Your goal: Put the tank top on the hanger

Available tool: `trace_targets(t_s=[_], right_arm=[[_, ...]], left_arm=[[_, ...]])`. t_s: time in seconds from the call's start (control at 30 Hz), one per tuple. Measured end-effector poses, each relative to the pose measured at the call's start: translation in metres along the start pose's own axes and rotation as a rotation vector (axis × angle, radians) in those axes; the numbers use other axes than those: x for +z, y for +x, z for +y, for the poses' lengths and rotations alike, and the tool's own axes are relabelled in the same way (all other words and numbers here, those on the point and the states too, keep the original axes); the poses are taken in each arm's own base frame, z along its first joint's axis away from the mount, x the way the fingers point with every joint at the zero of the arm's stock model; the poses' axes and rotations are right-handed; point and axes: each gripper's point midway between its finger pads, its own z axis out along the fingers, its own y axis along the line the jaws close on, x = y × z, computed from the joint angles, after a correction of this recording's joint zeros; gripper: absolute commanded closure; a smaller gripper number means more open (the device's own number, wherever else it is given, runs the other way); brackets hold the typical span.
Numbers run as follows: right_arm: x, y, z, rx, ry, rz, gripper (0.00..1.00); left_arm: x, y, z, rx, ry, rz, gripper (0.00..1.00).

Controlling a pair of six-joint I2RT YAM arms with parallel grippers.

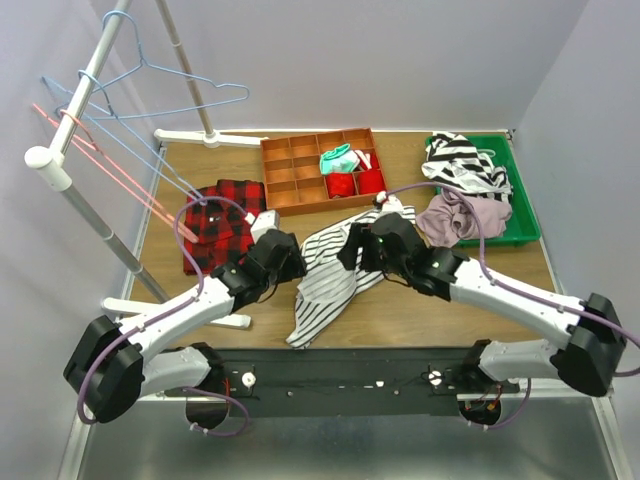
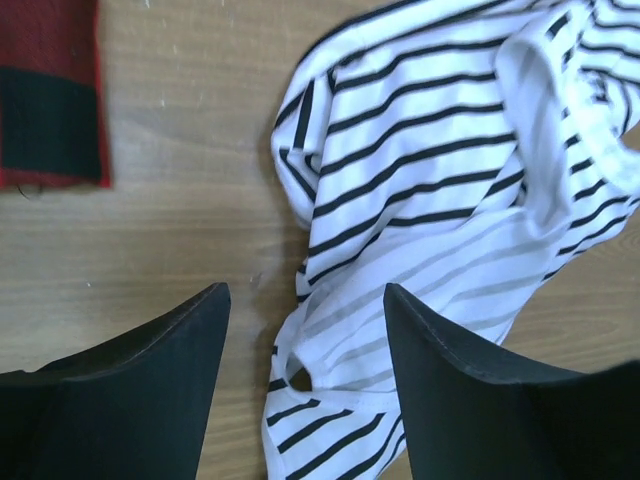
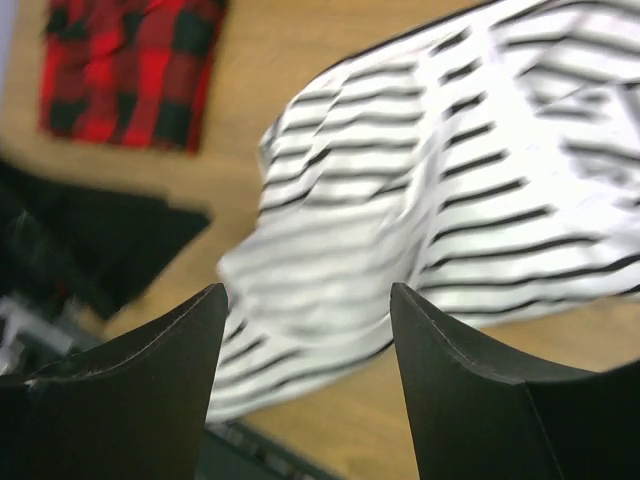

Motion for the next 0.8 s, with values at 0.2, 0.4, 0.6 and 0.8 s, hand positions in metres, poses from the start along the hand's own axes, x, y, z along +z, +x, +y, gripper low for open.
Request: trace_targets(t_s=[0.2,0.4,0.6,0.8], right_arm=[[0.050,-0.018,-0.068,0.011,0.230,0.010,0.36],[0.091,-0.033,-0.096,-0.019,0.306,0.039,0.31],[0.116,-0.047,-0.085,-0.069,0.271,0.023,0.31],[0.142,-0.039,-0.093,-0.096,0.299,0.061,0.44]], left_arm=[[0.004,0.043,0.010,-0.012,0.019,0.092,0.34],[0.002,0.062,0.012,-0.014,0.034,0.126,0.29],[-0.006,0.072,0.011,-0.019,0.064,0.132,0.25],[-0.006,0.079,0.017,-0.023,0.062,0.137,0.28]])
